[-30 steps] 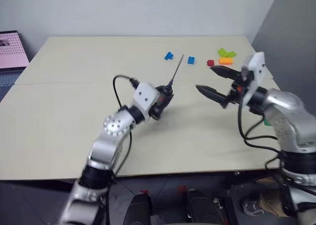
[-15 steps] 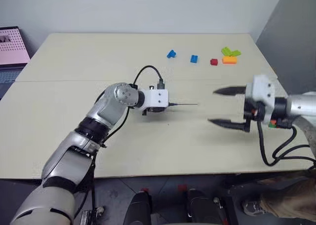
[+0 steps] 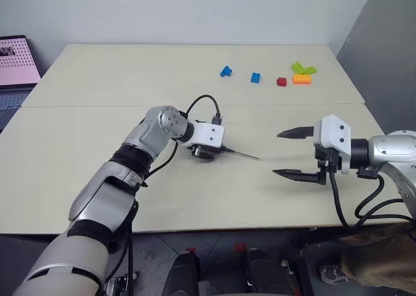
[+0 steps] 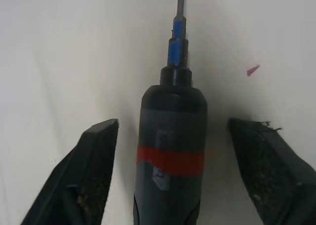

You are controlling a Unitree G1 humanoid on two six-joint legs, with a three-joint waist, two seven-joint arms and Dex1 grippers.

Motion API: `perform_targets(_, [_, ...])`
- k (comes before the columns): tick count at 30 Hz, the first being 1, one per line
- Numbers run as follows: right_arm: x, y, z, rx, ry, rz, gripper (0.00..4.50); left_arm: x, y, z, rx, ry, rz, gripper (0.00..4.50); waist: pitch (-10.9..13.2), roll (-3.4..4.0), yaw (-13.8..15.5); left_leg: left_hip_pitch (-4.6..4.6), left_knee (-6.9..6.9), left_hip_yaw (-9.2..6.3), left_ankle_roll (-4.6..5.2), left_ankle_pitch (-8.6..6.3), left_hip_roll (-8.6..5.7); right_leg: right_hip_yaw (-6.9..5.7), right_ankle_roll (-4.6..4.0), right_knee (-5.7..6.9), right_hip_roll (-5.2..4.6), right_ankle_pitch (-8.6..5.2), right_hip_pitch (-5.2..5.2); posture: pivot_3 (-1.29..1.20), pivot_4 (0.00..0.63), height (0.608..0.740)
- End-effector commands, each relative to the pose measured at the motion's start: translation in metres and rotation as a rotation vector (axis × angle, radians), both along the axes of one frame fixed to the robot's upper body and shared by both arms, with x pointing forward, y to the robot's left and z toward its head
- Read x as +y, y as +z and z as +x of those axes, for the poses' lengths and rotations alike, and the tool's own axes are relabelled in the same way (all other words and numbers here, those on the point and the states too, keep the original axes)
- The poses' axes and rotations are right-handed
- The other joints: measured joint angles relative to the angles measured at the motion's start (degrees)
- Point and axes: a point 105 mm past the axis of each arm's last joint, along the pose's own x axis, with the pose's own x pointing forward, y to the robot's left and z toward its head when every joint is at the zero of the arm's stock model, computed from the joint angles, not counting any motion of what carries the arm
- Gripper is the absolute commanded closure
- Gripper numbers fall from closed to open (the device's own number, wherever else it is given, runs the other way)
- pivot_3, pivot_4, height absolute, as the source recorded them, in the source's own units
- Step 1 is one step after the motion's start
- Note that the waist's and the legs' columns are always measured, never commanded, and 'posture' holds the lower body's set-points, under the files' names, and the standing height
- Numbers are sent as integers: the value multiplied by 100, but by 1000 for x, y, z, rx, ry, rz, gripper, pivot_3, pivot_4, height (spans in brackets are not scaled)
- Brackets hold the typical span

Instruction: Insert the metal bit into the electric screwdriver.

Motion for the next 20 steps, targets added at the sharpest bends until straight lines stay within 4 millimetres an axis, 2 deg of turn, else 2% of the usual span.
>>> perform_targets(1, [-5,8,1,-50,-21,-4,18,12,47,2,-6,95,-219,21,0,-1,0,0,0,-1,0,0,0,-2,0,1,0,0,-1,0,150,740])
perform_targets(2, [-8,7,1,-50,-34,-4,18,22,55,1,10,144,-278,21,0,-1,-1,0,0,-3,0,0,0,-3,0,3,0,0,-1,0,150,740])
perform_targets(4, [-15,6,2,-46,-72,11,18,56,71,-5,42,283,-434,21,0,0,-29,1,0,-4,0,0,1,-3,-1,5,0,-1,0,0,150,740])
perform_targets(6, [-20,5,2,-34,-102,32,18,82,74,-15,60,398,-508,21,0,0,-99,2,-1,-4,0,0,3,-1,-2,9,0,-1,0,0,150,740])
perform_targets(7, [-22,4,2,-31,-109,38,18,88,74,-19,71,435,-521,21,0,0,-113,4,-1,-6,0,0,3,-2,-3,17,0,-2,0,0,150,740])
perform_targets(9, [-30,2,2,-19,-144,44,18,115,66,-49,94,489,-529,21,0,-1,-105,5,6,-10,-1,1,0,-5,-2,38,-3,-5,-1,0,150,740])
perform_targets(12, [-40,-1,5,-7,-184,47,18,139,57,-82,102,566,-515,21,1,-2,-122,11,7,-10,-1,0,2,-4,-4,46,-7,-8,-1,0,150,740])
perform_targets(14, [-46,-3,7,0,-208,52,18,143,54,-91,111,605,-537,21,7,-12,-93,14,11,-11,-2,1,3,-9,-15,50,-8,-14,0,0,150,740])
perform_targets(17, [-51,-4,8,4,-224,56,18,143,54,-95,110,634,-578,21,9,-16,40,21,21,-22,4,9,2,-23,-46,60,-9,-23,6,0,150,740])
perform_targets(20, [-55,-12,9,21,-231,40,18,145,44,-102,152,665,-626,21,8,-17,45,36,24,-14,9,14,1,-17,-49,55,-14,-22,25,0,150,740])
